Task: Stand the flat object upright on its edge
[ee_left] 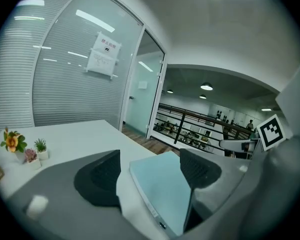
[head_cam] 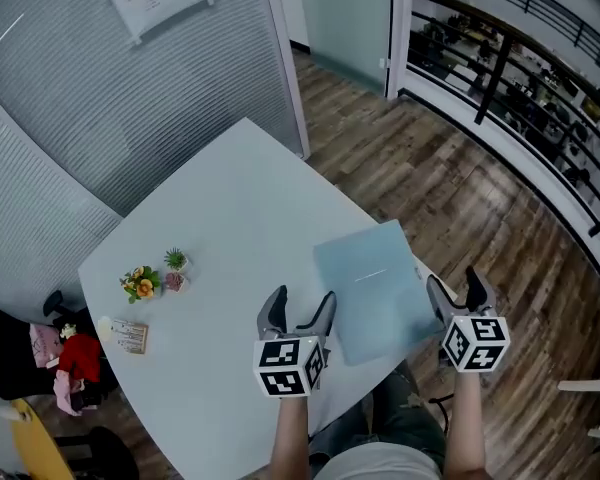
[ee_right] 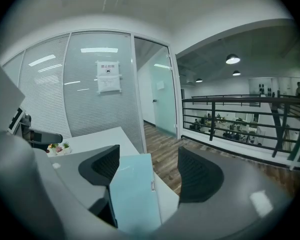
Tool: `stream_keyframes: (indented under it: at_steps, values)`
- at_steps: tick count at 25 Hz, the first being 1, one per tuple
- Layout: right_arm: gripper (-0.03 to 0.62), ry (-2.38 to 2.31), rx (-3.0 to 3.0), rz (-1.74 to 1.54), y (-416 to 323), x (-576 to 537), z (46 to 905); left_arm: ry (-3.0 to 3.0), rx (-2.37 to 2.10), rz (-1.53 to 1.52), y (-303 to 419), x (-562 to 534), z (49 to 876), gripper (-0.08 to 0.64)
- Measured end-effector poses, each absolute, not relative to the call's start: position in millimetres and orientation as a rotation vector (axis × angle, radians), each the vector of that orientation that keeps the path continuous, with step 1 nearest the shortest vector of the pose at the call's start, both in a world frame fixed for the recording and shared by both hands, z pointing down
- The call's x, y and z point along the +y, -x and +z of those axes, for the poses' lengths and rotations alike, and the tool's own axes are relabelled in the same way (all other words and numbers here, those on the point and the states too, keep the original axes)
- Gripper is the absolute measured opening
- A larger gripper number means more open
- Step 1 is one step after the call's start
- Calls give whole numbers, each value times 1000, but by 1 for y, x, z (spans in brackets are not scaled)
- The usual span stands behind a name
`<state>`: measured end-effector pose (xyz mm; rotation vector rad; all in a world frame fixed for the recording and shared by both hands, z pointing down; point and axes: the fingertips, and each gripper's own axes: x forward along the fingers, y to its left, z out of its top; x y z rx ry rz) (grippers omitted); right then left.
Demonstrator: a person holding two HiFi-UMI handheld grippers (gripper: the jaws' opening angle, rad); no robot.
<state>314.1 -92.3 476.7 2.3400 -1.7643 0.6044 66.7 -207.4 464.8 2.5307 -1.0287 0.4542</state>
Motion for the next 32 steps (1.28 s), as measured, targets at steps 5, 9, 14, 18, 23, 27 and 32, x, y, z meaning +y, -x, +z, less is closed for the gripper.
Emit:
stream_keyframes:
  at_steps: [5, 9, 14, 18, 23, 27, 32]
  values:
    - [388, -2212, -1837, 680, -319, -119, 496, -2435, -1040, 479, -72, -213, 486, 357]
    - [388, -2090, -1879, 732, -318, -139, 517, -2358, -1036, 502, -76, -213, 507, 357]
    - [399, -1960, -1900, 800, -320, -154, 548, -2256, -1037, 544, -81, -208, 540, 357]
    - [399, -1879, -1921, 882, -323, -162, 571, -2178, -1011, 577, -92, -196, 565, 357]
    - [399, -1793, -1952, 979, -325, -172, 597, -2102, -986, 610, -105, -185, 591, 364]
    - [399, -1725, -1969, 1058, -324, -178, 614, -2045, -963, 636, -111, -178, 607, 370]
    - [399, -1650, -1983, 1127, -320, -180, 632, -1988, -922, 675, -115, -167, 630, 394]
